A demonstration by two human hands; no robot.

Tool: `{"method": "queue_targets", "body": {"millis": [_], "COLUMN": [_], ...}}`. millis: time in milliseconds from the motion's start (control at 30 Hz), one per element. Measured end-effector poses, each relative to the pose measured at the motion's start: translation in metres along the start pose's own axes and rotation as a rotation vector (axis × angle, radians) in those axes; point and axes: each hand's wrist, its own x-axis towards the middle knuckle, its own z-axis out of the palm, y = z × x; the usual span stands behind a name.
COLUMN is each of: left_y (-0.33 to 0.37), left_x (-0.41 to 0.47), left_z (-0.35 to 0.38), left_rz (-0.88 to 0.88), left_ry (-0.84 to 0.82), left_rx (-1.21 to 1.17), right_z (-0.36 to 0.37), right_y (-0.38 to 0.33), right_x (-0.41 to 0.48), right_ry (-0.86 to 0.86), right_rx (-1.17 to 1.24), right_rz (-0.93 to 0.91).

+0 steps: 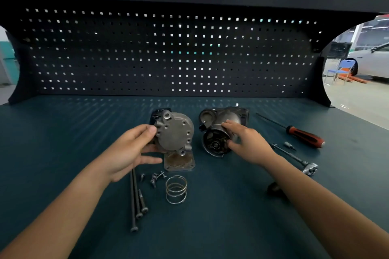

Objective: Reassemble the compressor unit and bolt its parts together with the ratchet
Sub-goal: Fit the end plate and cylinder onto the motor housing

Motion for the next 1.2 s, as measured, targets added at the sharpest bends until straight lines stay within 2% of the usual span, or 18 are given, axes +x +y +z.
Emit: {"method": "queue_targets", "body": {"millis": [133,300,367,433,467,567,733,933,1067,1200], "left_y": [0.001,0.000,0.000,-0.001,-0.001,-0.001,0.010,0.018,0.014,0.005], "left_x": [0.001,0.002,0.001,0.000,-0.001,-0.003,-0.005,-0.007,-0.008,-0.010], "left_z": [0.009,0.017,0.020,0.024,0.026,0.032,0.041,0.044,0.046,0.057], "left_rz": [-0.058,-0.163,-0.202,-0.233,-0.245,-0.274,-0.287,-0.242,-0.218,-0.189], "left_ry": [-0.033,-0.117,-0.164,-0.217,-0.241,-0.278,-0.286,-0.254,-0.185,-0.103], "left_rx": [-0.170,-0.272,-0.286,-0.259,-0.235,-0.191,-0.218,-0.195,-0.138,0.030], "right_z": [-0.011,-0.014,-0.012,-0.013,-0.013,-0.009,-0.009,-0.013,-0.006,0.011], "right_y": [0.005,-0.015,-0.034,-0.054,-0.061,-0.067,-0.067,-0.066,-0.067,-0.077], "right_x": [-0.010,-0.037,-0.049,-0.059,-0.063,-0.066,-0.065,-0.061,-0.062,-0.065], "right_ry": [-0.031,0.209,0.181,-0.062,-0.162,-0.219,-0.275,-0.292,-0.261,-0.231], "right_rx": [-0.032,0.066,0.374,0.864,1.022,1.224,1.676,1.807,1.834,1.888], "right_rz": [-0.018,-0.033,0.006,0.107,0.140,0.229,0.562,0.699,0.663,0.643]}}
